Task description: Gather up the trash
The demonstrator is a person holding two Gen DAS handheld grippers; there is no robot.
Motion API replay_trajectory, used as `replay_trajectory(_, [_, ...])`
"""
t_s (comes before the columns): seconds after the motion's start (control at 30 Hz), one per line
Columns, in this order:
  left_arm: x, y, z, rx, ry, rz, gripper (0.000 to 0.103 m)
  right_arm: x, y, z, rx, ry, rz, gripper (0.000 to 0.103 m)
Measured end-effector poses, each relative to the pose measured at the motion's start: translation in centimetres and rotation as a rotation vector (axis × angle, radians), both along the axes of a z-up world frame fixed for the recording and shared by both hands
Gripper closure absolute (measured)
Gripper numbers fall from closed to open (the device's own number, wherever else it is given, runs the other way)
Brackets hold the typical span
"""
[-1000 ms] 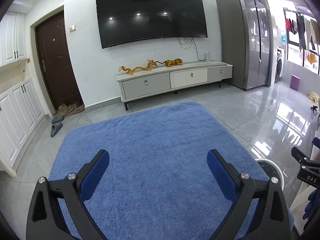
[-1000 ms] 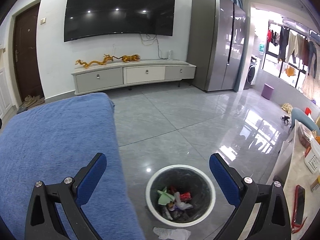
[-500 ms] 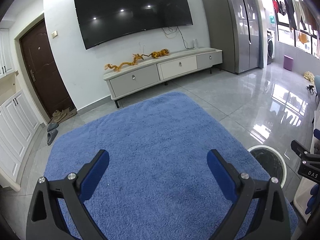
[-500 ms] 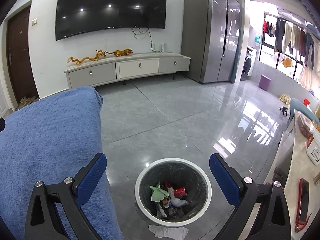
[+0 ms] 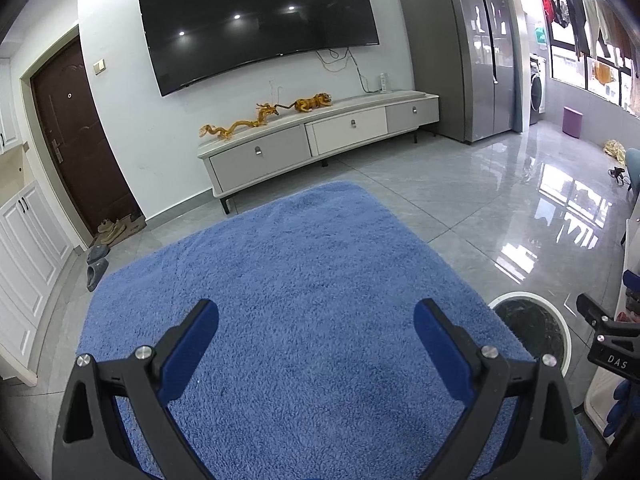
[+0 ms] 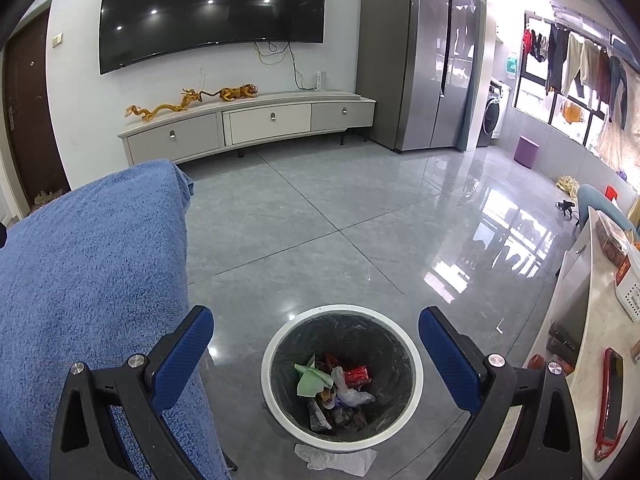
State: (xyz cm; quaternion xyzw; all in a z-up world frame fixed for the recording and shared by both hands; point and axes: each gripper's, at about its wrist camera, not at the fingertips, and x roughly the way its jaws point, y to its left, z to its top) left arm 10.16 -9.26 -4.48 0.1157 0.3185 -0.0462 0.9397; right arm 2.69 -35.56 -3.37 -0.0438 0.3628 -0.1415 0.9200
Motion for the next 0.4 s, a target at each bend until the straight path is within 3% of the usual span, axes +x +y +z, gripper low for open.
replay_trajectory(0.4, [0.0, -0.1, 0.6, -0.05, -0.003, -0.02, 0.004, -0.5, 1.1, 1.6, -0.034, -0.013, 0.005, 0.0])
